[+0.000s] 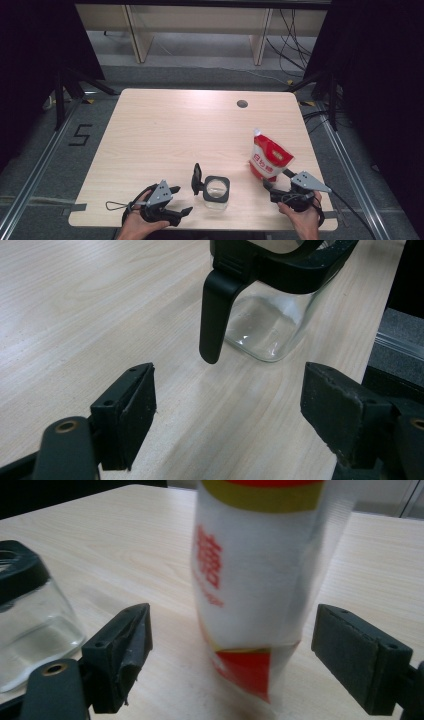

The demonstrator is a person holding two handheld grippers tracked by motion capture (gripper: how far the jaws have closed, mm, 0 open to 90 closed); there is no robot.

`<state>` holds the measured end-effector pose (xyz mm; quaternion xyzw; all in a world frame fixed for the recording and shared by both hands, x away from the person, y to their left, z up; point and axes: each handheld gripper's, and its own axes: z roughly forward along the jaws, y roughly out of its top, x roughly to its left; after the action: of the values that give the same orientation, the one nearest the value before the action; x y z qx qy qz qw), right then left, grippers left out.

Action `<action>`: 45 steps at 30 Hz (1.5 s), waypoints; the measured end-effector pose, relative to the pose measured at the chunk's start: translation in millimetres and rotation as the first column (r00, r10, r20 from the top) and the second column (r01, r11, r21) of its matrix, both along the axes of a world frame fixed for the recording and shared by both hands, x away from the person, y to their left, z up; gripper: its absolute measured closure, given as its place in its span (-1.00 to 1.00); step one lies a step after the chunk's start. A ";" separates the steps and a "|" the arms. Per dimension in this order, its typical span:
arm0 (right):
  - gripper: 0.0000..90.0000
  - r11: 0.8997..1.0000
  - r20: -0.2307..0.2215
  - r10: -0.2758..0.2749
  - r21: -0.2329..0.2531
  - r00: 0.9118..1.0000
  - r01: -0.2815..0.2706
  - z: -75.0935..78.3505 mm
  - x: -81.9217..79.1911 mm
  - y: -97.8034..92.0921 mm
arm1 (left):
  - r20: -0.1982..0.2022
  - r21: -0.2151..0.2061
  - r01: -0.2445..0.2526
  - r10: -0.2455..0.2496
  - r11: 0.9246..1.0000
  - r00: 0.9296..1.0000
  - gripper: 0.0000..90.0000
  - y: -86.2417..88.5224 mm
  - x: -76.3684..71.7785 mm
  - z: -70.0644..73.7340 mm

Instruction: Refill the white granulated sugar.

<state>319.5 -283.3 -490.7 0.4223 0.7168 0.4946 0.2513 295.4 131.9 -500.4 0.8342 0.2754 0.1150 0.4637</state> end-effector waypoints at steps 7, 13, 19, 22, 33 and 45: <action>-0.64 1.000 0.034 0.017 -0.009 0.999 -0.017 -2.9 13.1 -2.0 | 0.007 -0.016 0.016 -0.016 1.000 1.000 -0.51 -0.2 0.4 1.1; -0.63 1.000 0.042 0.024 -0.012 0.999 -0.023 -7.1 21.0 -0.5 | -0.005 -0.002 0.010 -0.010 1.000 1.000 -0.51 -1.7 -0.4 0.4; -0.57 0.999 0.104 0.020 -0.032 0.994 -0.017 -10.3 26.5 -1.6 | 0.004 -0.007 0.011 -0.011 1.000 1.000 -0.51 -0.7 0.0 0.4; -0.53 1.000 0.090 0.012 -0.014 0.996 -0.011 -11.9 28.0 1.2 | -0.015 -0.018 0.012 -0.013 1.000 1.000 -0.51 -1.4 -0.4 -0.1; -0.47 0.999 0.100 0.033 0.021 0.994 -0.035 -18.7 39.0 7.7 | -0.032 -0.060 0.007 -0.009 0.998 0.999 -0.51 -1.6 1.1 -1.9; -0.48 0.999 0.113 0.032 0.035 0.993 -0.036 -20.4 44.2 7.8 | -0.037 -0.042 0.010 -0.011 0.999 0.999 -0.51 -1.8 0.5 -2.0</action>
<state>363.7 -275.6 -511.2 0.3861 0.6993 0.5350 0.2751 295.9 130.1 -502.4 0.8279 0.2818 0.0913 0.4764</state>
